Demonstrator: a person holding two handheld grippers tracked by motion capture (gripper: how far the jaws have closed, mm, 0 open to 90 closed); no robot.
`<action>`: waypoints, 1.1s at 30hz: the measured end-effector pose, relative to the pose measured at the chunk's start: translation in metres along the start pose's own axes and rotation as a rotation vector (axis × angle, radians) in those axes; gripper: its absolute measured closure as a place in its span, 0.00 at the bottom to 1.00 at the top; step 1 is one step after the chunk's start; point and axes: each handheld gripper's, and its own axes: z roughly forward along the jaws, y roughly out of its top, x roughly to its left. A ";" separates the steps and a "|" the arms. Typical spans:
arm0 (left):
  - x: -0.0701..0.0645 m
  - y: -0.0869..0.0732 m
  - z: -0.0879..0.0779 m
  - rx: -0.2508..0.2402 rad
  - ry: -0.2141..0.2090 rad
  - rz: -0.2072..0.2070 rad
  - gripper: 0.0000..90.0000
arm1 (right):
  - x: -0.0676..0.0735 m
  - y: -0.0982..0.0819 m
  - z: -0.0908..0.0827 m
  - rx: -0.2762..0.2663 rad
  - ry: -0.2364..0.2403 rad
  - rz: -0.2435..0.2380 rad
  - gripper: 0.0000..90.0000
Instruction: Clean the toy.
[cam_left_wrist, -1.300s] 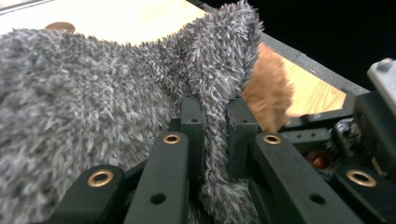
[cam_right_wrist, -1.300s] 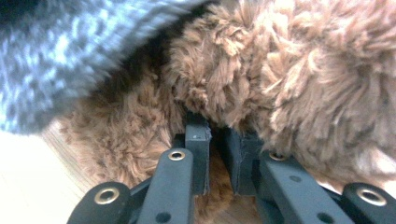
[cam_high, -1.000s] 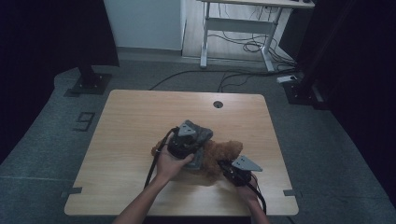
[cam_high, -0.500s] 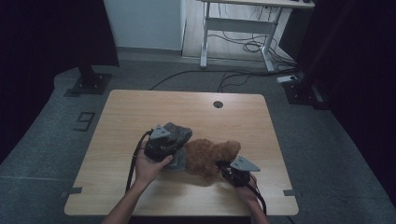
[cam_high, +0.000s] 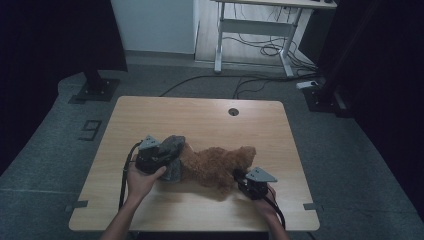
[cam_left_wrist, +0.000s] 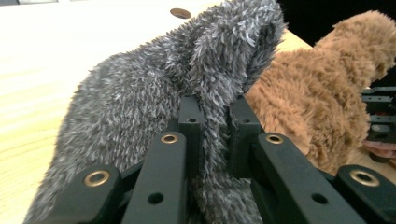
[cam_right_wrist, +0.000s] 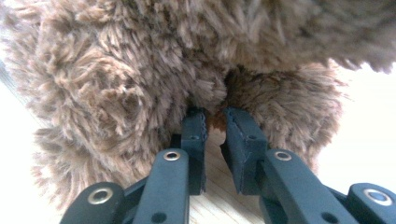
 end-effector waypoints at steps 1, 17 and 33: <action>0.001 -0.001 0.000 -0.001 -0.002 -0.004 0.87 | -0.001 0.000 0.000 -0.002 0.001 0.000 0.84; 0.005 -0.014 0.001 -0.007 -0.017 -0.021 0.87 | -0.022 0.024 -0.034 -0.172 0.013 0.134 0.25; -0.025 0.012 -0.002 -0.087 -0.083 0.009 0.88 | -0.015 0.035 -0.027 -0.198 -0.030 0.069 0.66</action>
